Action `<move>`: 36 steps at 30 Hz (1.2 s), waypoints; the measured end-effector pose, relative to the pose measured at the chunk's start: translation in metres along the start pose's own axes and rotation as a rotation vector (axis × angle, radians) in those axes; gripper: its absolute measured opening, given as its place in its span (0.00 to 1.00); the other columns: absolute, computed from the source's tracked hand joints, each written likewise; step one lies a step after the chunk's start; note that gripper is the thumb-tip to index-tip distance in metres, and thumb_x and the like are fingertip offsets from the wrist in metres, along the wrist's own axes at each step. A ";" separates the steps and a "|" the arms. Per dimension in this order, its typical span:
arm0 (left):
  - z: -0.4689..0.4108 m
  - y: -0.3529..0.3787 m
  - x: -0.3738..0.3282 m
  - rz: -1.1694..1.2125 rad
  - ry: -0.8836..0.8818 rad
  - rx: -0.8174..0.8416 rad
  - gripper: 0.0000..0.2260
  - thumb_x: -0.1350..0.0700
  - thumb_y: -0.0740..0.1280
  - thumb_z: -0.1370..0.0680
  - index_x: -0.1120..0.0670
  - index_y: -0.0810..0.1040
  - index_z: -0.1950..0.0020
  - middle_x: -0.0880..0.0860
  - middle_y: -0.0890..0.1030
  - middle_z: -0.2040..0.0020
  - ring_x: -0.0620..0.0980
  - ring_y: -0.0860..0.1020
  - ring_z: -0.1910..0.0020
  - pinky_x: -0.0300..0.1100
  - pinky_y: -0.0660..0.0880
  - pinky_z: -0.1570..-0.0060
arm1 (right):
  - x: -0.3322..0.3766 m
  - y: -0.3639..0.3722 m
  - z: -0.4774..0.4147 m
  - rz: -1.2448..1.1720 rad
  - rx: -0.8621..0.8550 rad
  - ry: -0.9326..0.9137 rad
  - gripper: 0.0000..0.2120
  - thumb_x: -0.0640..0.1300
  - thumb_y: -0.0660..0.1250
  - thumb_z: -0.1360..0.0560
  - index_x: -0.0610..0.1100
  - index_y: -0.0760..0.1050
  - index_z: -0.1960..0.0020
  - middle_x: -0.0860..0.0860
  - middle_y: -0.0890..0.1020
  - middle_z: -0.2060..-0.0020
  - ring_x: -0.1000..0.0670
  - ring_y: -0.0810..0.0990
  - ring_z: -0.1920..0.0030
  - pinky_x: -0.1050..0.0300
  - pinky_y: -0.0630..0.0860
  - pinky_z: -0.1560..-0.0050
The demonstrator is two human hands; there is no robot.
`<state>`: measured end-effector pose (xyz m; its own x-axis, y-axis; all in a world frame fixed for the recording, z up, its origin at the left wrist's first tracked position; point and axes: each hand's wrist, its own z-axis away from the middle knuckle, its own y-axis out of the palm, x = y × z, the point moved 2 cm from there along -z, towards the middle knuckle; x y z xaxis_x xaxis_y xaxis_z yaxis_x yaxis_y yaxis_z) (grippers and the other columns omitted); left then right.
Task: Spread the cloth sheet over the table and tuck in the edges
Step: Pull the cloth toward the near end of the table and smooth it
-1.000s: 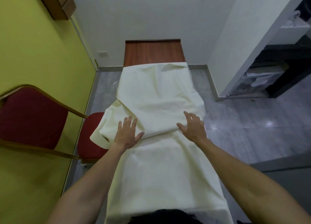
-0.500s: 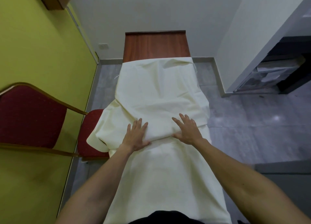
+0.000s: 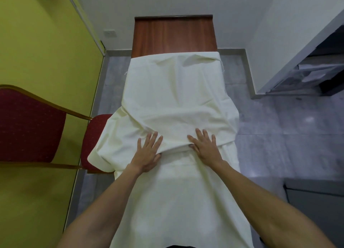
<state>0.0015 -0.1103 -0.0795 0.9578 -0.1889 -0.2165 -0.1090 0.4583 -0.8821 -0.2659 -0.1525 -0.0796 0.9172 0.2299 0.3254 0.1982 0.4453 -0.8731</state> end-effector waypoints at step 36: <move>-0.014 -0.024 0.053 -0.164 0.053 -0.060 0.40 0.36 0.58 0.23 0.59 0.49 0.20 0.60 0.47 0.19 0.59 0.47 0.20 0.61 0.50 0.25 | -0.052 -0.028 -0.021 0.113 0.045 -0.038 0.34 0.60 0.64 0.21 0.47 0.59 0.21 0.41 0.56 0.20 0.37 0.53 0.21 0.37 0.50 0.24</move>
<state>0.0512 -0.1434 -0.0755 0.9488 -0.3031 -0.0885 0.0299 0.3651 -0.9305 -0.3117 -0.1948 -0.0799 0.9189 0.3131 0.2402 0.0777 0.4531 -0.8881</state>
